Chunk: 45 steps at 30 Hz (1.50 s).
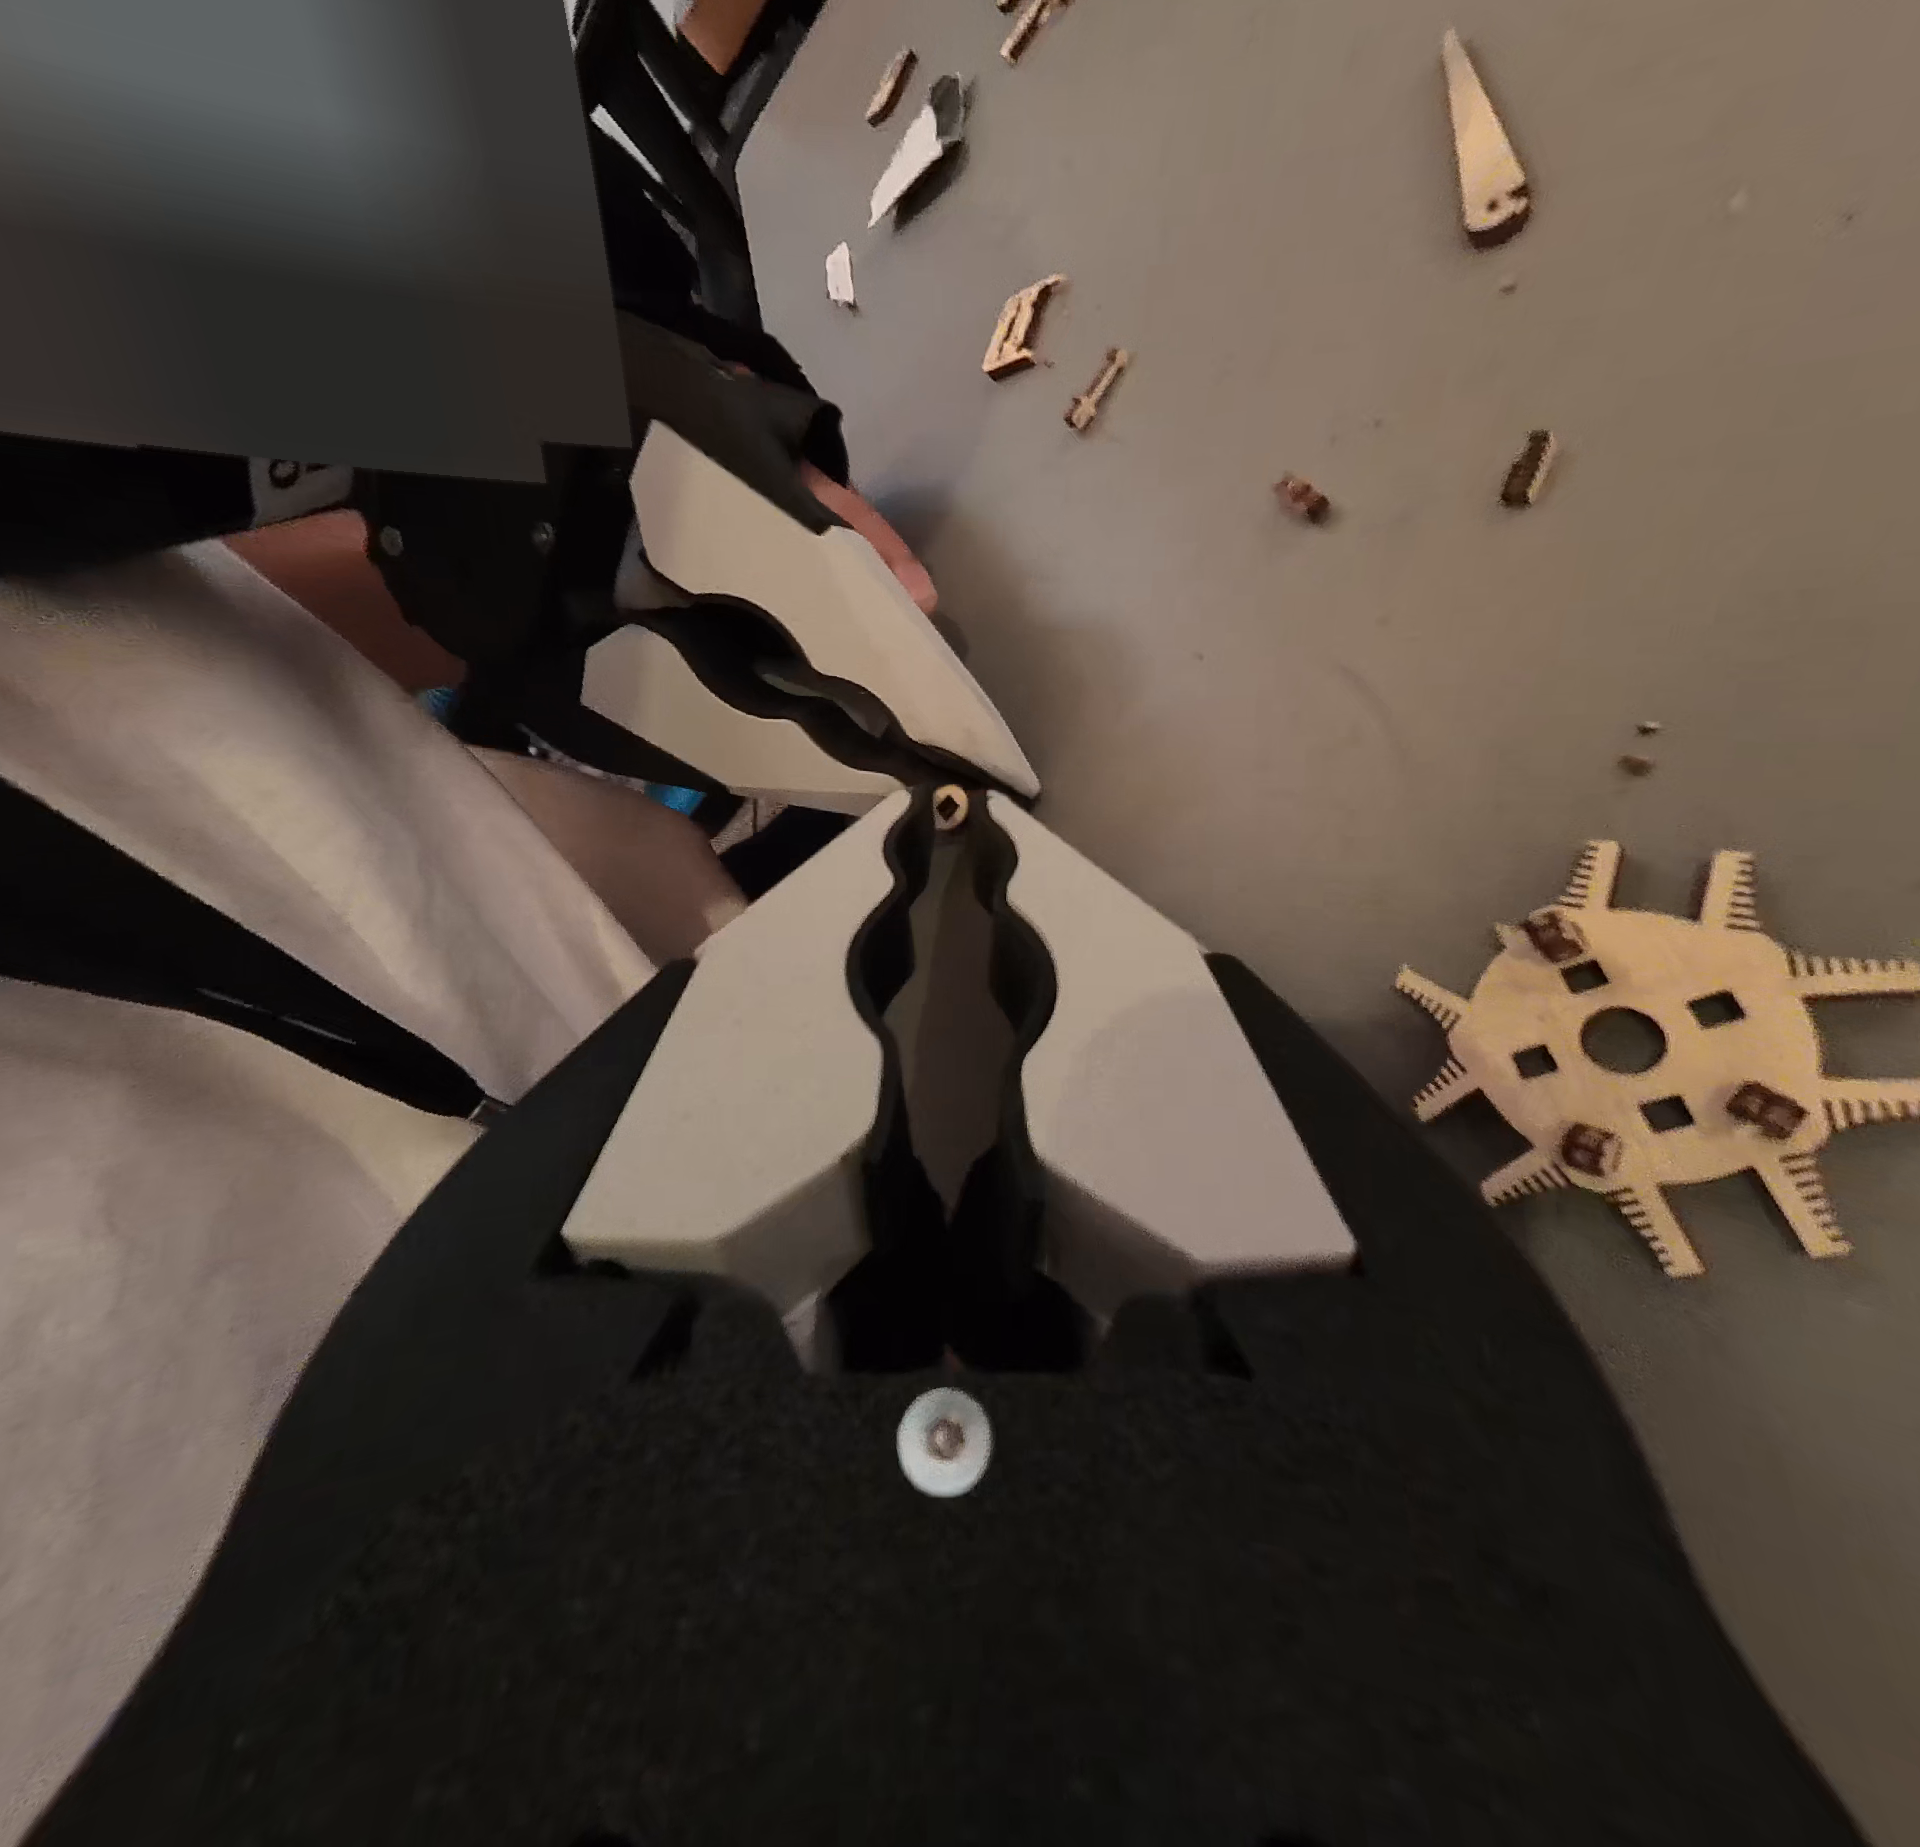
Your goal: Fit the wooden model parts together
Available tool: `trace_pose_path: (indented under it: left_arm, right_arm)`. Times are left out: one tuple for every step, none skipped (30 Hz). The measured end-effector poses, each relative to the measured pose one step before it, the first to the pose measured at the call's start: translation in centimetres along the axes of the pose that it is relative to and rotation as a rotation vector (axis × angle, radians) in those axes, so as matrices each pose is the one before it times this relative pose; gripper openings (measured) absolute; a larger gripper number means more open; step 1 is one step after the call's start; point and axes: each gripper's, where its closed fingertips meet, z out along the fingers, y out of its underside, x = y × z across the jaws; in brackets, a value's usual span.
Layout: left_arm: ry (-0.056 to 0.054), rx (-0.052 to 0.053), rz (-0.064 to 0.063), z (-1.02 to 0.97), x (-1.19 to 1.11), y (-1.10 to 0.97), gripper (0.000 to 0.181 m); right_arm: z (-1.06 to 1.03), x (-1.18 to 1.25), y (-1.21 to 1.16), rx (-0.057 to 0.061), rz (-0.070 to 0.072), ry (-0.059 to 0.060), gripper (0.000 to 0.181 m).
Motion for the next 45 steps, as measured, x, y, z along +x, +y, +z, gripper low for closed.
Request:
trace_pose_path:
  left_arm:
    - [0.0096, 0.0013, -0.0148, 0.002, -0.034, -0.031, 0.0]
    - [0.0119, 0.0042, -0.0235, -0.007, -0.05, -0.106, 0.0]
    - [0.0062, 0.0145, -0.0263, -0.087, -0.159, -0.236, 0.0]
    - [0.0013, 0.0219, -0.0294, -0.196, -0.276, -0.282, 0.0]
    - [0.0019, 0.0191, -0.0307, -0.215, -0.296, -0.221, 0.0]
    - [0.0057, 0.0136, -0.0213, -0.141, -0.16, -0.159, 0.0]
    - [0.0076, 0.0103, -0.0151, -0.101, -0.033, -0.139, 0.0]
    - [0.0094, 0.0105, -0.0167, -0.081, 0.03, -0.153, 0.0]
    - [0.0105, 0.0084, -0.0144, -0.058, 0.071, -0.136, 0.0]
    - [0.0066, 0.006, -0.0087, -0.03, 0.052, -0.103, 0.0]
    - [0.0063, 0.006, -0.0092, -0.03, 0.051, -0.105, 0.0]
    - [0.0069, 0.0089, -0.0136, -0.036, 0.044, -0.154, 0.0]
    - [0.0063, 0.0116, -0.0173, -0.052, -0.014, -0.196, 0.0]
    - [0.0103, 0.0094, -0.0213, -0.045, -0.018, -0.155, 0.0]
    - [0.0081, 0.0084, -0.0196, -0.061, -0.063, -0.119, 0.0]
    - [0.0051, 0.0074, -0.0153, -0.067, -0.071, -0.107, 0.0]
    - [0.0073, 0.0074, -0.0137, -0.059, -0.029, -0.092, 0.0]
    - [0.0097, 0.0084, -0.0141, -0.063, 0.041, -0.125, 0.0]
    - [0.0093, 0.0053, -0.0105, -0.043, 0.061, -0.069, 0.0]
    - [0.0057, 0.0009, -0.0024, -0.001, 0.077, -0.011, 0.0]
    - [0.0041, -0.0028, 0.0022, 0.035, 0.086, 0.036, 0.0]
    - [0.0063, -0.0034, 0.0011, 0.05, 0.139, 0.046, 0.0]
    - [0.0056, -0.001, 0.001, 0.025, 0.133, 0.004, 0.0]
    - [0.004, 0.0032, 0.0, -0.005, 0.087, -0.046, 0.0]
    - [0.0043, 0.0027, -0.0021, -0.026, 0.061, -0.036, 0.0]
    - [0.0014, -0.0018, -0.0015, 0.021, 0.017, 0.026, 0.0]
    - [-0.003, -0.0022, 0.0011, 0.027, -0.024, 0.021, 0.0]
    - [-0.0041, -0.0003, 0.0025, 0.008, -0.024, 0.006, 0.0]
    - [-0.0046, -0.0004, 0.0015, 0.0, -0.043, 0.009, 0.0]
    - [-0.0043, -0.0002, 0.0011, 0.009, -0.04, 0.001, 0.0]
    - [-0.0005, -0.0029, 0.0011, 0.028, 0.01, 0.038, 0.0]
    - [0.0006, -0.0049, 0.0016, 0.045, 0.02, 0.058, 0.0]
    - [-0.0004, -0.0015, 0.0016, 0.024, 0.012, 0.016, 0.0]
    - [0.0004, 0.0017, -0.0024, -0.013, -0.021, -0.015, 0.0]
    - [0.0004, 0.0042, -0.0075, -0.05, -0.073, -0.053, 0.0]
    - [0.0006, 0.005, -0.008, -0.044, -0.066, -0.066, 0.0]
    - [-0.0001, 0.0024, -0.0039, -0.024, -0.044, -0.032, 0.0]
    - [-0.0018, -0.0014, 0.0009, 0.017, -0.01, 0.007, 0.0]
    - [-0.0013, -0.0042, 0.0041, 0.049, 0.02, 0.057, 0.0]
    - [-0.001, -0.0048, 0.0042, 0.048, 0.032, 0.064, 0.001]
    - [-0.0014, -0.0027, 0.0024, 0.023, 0.012, 0.031, 0.001]
    - [-0.0003, -0.0012, 0.0012, 0.004, 0.005, 0.024, 0.0]
    - [-0.0012, -0.0019, 0.0006, 0.015, -0.01, 0.022, 0.0]
    - [-0.0018, -0.0014, 0.0017, 0.021, 0.005, 0.019, 0.0]
    - [-0.0022, 0.0011, 0.0032, 0.004, 0.001, -0.016, 0.0]
  right_arm:
    - [-0.01, -0.153, -0.142, 0.0076, -0.0001, -0.0116, 0.006]
    - [-0.101, -0.014, -0.203, 0.0113, -0.0083, -0.0006, 0.006]
    - [-0.215, 0.047, -0.4, 0.0273, -0.0044, 0.003, 0.006]
    - [-0.233, -0.002, -0.342, 0.025, 0.0051, -0.006, 0.006]
    - [-0.135, 0.041, -0.155, 0.0102, 0.0116, -0.0056, 0.006]
    - [-0.111, 0.078, -0.17, 0.01, 0.0005, 0.0029, 0.006]
    - [-0.089, -0.085, -0.22, 0.015, -0.0074, -0.0025, 0.006]
    - [-0.076, -0.084, -0.242, 0.017, -0.0055, -0.0029, 0.007]
    - [-0.087, -0.021, -0.181, 0.0128, -0.0026, -0.0011, 0.007]
    - [-0.136, 0.062, -0.208, 0.0145, 0.0001, 0.0021, 0.007]
    - [-0.197, -0.001, -0.291, 0.0205, 0.001, -0.0026, 0.007]
    - [-0.207, -0.026, -0.221, 0.0179, 0.0041, -0.005, 0.007]
    - [-0.142, -0.006, 0.035, 0.0009, 0.0002, -0.0009, 0.007]
    - [-0.087, 0.073, 0.098, -0.0025, -0.0025, 0.0065, 0.007]
    - [-0.057, -0.125, -0.092, 0.0101, -0.0066, -0.0039, 0.007]
    - [-0.014, -0.333, -0.23, 0.0191, -0.0156, -0.0138, 0.007]
    - [0.055, -0.16, -0.03, 0.0033, -0.0208, -0.0009, 0.007]
    - [0.082, -0.025, 0.045, -0.0037, -0.0203, 0.0086, 0.007]
    - [0.069, -0.094, -0.12, 0.0088, -0.0187, 0.0044, 0.007]
    - [0.1, -0.131, -0.077, 0.0037, -0.0122, 0.0001, 0.007]
    - [0.087, -0.026, 0.022, -0.0033, -0.0091, 0.0047, 0.007]
    - [0.052, -0.067, -0.011, -0.0012, -0.0088, 0.0004, 0.007]
    - [0.036, -0.06, -0.126, 0.0056, -0.01, 0.0005, 0.007]
    - [0.048, -0.003, -0.082, 0.0023, -0.0073, 0.0019, 0.007]
    - [0.11, -0.05, 0.119, -0.0103, -0.0007, -0.0035, 0.007]
    - [0.037, 0.015, 0.076, -0.0059, -0.0013, 0.0009, 0.007]
    - [-0.041, 0.068, -0.004, -0.0012, -0.006, 0.0063, 0.007]
    - [-0.049, -0.006, 0.001, 0.0003, -0.0046, 0.0036, 0.007]
    - [-0.067, 0.055, 0.017, 0.0, -0.0031, 0.0106, 0.007]
    - [-0.093, 0.027, -0.01, 0.0024, -0.0065, 0.0111, 0.007]
    - [-0.037, -0.035, 0.095, -0.0033, -0.0041, 0.0061, 0.007]
    - [-0.002, 0.026, 0.1, -0.005, 0.0058, 0.0025, 0.007]
    - [-0.029, -0.024, 0.008, -0.0001, 0.0097, -0.0046, 0.007]
    - [-0.056, -0.035, -0.02, 0.0029, 0.0075, -0.0065, 0.007]
    - [-0.081, 0.034, -0.032, 0.001, 0.0071, -0.0009, 0.007]
    - [-0.108, 0.042, -0.059, 0.0038, 0.0032, 0.001, 0.007]
    - [-0.05, -0.042, -0.008, 0.0011, 0.004, -0.0044, 0.007]
    - [0.051, 0.007, 0.223, -0.0143, 0.0067, -0.0013, 0.007]
    - [0.112, 0.117, 0.223, -0.015, 0.0019, 0.008, 0.007]
    - [0.109, 0.005, 0.067, -0.006, -0.0055, 0.0048, 0.007]
    - [0.069, -0.036, -0.026, -0.0012, -0.004, 0.0025, 0.007]
    - [0.038, 0.039, -0.03, 0.0005, 0.0024, 0.0019, 0.007]
    - [-0.001, 0.084, 0.058, -0.0039, 0.0119, -0.0011, 0.007]
    - [-0.044, 0.068, 0.048, -0.0036, 0.0148, -0.005, 0.007]
    - [-0.045, 0.038, -0.012, -0.0001, 0.0083, -0.0026, 0.007]
